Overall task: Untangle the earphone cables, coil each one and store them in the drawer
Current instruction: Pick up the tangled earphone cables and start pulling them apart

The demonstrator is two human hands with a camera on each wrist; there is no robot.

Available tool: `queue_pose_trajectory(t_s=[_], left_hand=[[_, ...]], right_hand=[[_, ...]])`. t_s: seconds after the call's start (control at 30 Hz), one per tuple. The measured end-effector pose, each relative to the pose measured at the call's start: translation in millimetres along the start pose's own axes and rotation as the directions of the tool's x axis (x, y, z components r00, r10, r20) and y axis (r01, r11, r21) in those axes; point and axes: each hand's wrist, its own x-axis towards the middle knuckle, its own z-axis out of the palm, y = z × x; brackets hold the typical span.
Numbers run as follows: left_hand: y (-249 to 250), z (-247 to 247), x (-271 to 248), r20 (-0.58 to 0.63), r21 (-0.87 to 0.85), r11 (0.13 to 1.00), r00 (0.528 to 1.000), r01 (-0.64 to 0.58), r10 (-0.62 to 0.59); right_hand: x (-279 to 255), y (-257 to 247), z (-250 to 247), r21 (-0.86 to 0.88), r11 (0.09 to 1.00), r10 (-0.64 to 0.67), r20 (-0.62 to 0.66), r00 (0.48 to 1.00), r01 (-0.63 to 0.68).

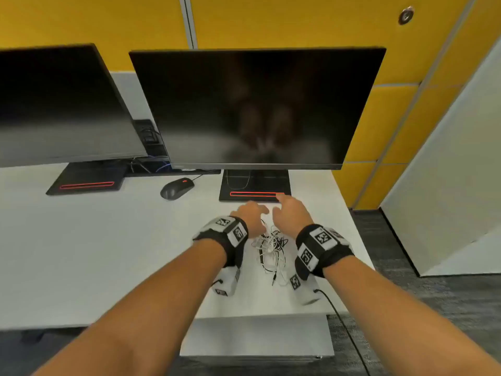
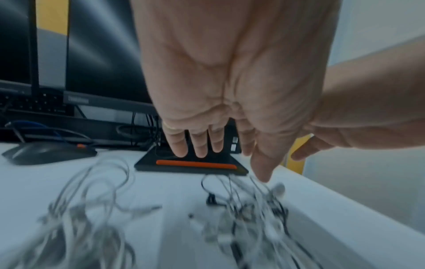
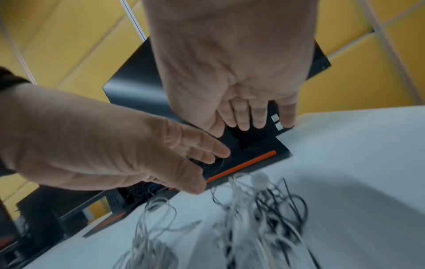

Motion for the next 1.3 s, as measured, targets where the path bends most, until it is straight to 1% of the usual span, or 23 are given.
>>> queue_pose_trajectory(t_s=[0.03,0.1,0.17,0.2,0.3,0.37,0.43,0.5,0.6,0.7,0.8,0.87,0.93,0.97,1.03,1.13,1.17,1.23,1.3], left_hand=[[4.5,10.0,-3.5,0.049,0.046,0.999,0.999,0.017,-0.019],[10.5,33.5,-3.6,0.088,0.117,0.993,0.995,0.029,-0.039],[11.7,57.9,0.0,0.093,0.144,0.987,0.993,0.065,-0.079],[11.0,66.5,2.2,0.068,0.131,0.988,0.994,0.082,-0.091],[15.7,77.7,1.0,-0.055,-0.002,0.997,0.995,0.083,-0.083],[21.3,78.2,-3.4,-0.099,-0.101,0.993,0.992,0.065,-0.075],[25.6,76.9,-7.3,-0.144,-0.195,0.979,0.986,0.054,-0.083],[29.6,77.5,-12.3,-0.194,-0.277,0.961,0.978,0.023,-0.079],[28.1,75.4,-13.7,-0.299,-0.382,0.924,0.948,-0.011,-0.112],[20.5,72.7,-3.0,-0.385,-0.374,0.924,0.919,-0.077,-0.079],[15.0,75.6,5.9,-0.441,-0.444,0.881,0.896,-0.166,-0.053],[14.1,81.4,5.5,-0.475,-0.540,0.802,0.879,-0.255,-0.040],[17.8,86.4,2.4,-0.462,-0.674,0.658,0.887,-0.336,-0.020],[20.6,88.1,0.9,-0.460,-0.708,0.605,0.888,-0.364,-0.004],[25.7,85.9,-2.6,-0.457,-0.725,0.566,0.889,-0.393,0.030],[28.0,75.0,-13.3,-0.448,-0.729,0.542,0.890,-0.418,0.084],[26.4,71.8,-19.2,-0.458,-0.717,0.544,0.883,-0.436,0.105],[22.8,61.8,-30.9,-0.475,-0.679,0.578,0.871,-0.452,0.124],[13.3,57.6,-46.9,-0.526,-0.602,0.644,0.841,-0.473,0.126]], right_hand=[[-3.8,5.7,4.5,-0.019,0.999,0.029,0.040,0.999,-0.028],[-6.5,19.5,15.4,-0.044,0.998,0.046,0.087,0.995,-0.042],[-10.6,31.7,26.5,-0.073,0.996,0.052,0.129,0.990,-0.042],[-12.6,36.8,31.1,-0.084,0.996,0.048,0.141,0.989,-0.036],[-20.2,49.3,39.9,-0.078,0.997,0.041,0.186,0.982,-0.027],[-25.7,55.4,42.7,-0.055,0.998,0.030,0.234,0.972,-0.018],[-28.6,59.1,42.5,-0.004,1.000,-0.002,0.250,0.968,0.003],[-32.7,61.9,40.4,0.049,0.999,-0.025,0.220,0.975,0.015],[-35.1,61.7,33.5,0.084,0.996,-0.017,0.135,0.991,0.006],[-28.1,60.2,28.4,0.137,0.991,-0.007,0.050,0.999,0.000],[-18.1,62.5,28.7,0.236,0.972,0.003,-0.051,0.999,0.009],[-11.1,66.9,33.1,0.340,0.940,0.012,-0.099,0.995,0.023],[-4.1,71.9,37.9,0.437,0.898,0.012,-0.137,0.990,0.050],[-0.8,74.9,40.8,0.467,0.882,0.008,-0.158,0.987,0.068],[3.5,77.8,42.2,0.497,0.862,-0.009,-0.190,0.982,0.104],[0.7,73.7,38.4,0.555,0.811,-0.058,-0.235,0.970,0.183],[-1.8,71.7,37.4,0.564,0.799,-0.069,-0.258,0.964,0.208],[-7.8,62.9,31.1,0.581,0.778,-0.078,-0.291,0.954,0.241],[-19.2,53.6,29.7,0.611,0.743,-0.091,-0.312,0.946,0.273]])
